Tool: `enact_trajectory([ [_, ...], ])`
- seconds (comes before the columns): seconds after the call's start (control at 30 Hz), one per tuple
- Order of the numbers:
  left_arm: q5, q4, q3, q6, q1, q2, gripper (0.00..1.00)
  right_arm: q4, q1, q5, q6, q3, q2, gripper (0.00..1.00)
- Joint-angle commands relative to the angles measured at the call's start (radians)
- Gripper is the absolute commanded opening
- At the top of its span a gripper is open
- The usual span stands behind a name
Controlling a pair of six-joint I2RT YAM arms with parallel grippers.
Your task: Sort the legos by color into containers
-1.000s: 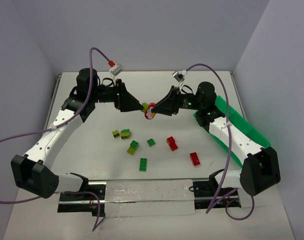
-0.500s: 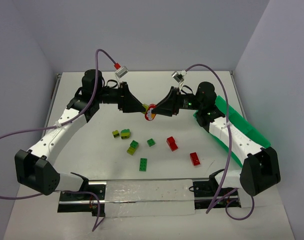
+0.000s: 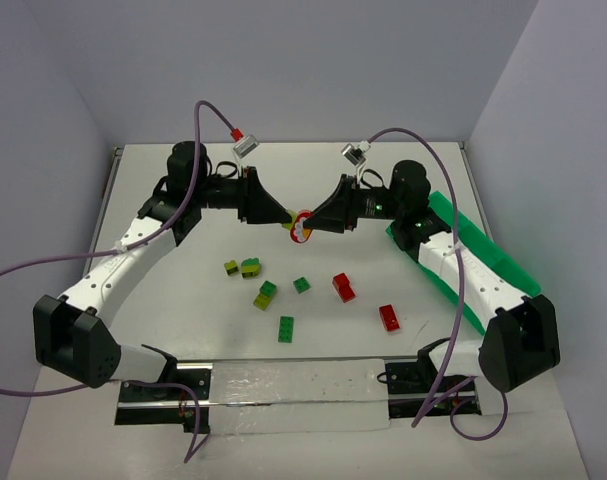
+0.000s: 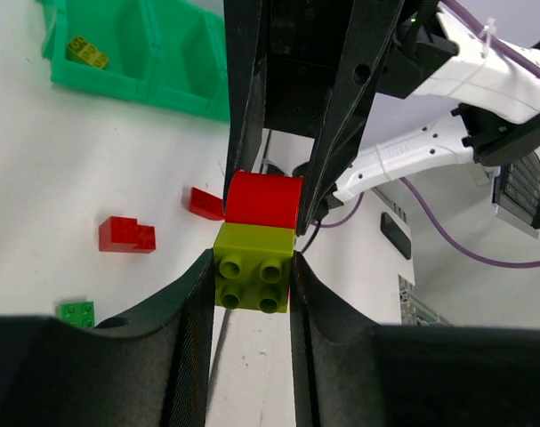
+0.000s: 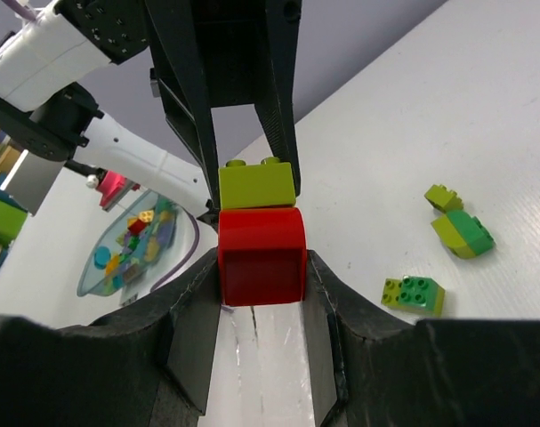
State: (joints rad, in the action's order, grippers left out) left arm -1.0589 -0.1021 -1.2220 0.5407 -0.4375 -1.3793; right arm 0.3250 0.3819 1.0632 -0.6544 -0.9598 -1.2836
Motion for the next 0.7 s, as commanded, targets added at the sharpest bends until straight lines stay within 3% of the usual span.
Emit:
enact_trajectory([
  [0.0, 0.045, 0.092, 0.056, 0.065, 0.048, 0.050, 0.00, -0.247, -0.084, -0.054, 0.180, -0.059, 0.045, 0.00],
  [0.23, 0.114, 0.074, 0.050, 0.076, 0.110, 0.059, 0.00, -0.533, -0.283, -0.094, 0.357, -0.044, 0.149, 0.00],
  [0.37, 0.115, 0.156, 0.072, 0.125, 0.111, 0.044, 0.00, -0.683, -0.333, -0.163, 0.457, -0.067, 0.182, 0.00],
  [0.53, 0.136, 0.146, 0.068, 0.124, 0.108, 0.028, 0.00, -0.832, -0.359, -0.398, 0.512, -0.096, 0.202, 0.00],
  [0.67, 0.230, 0.009, 0.025, 0.042, 0.070, 0.020, 0.00, -0.908, -0.412, -0.764, 0.486, -0.088, 0.251, 0.00],
])
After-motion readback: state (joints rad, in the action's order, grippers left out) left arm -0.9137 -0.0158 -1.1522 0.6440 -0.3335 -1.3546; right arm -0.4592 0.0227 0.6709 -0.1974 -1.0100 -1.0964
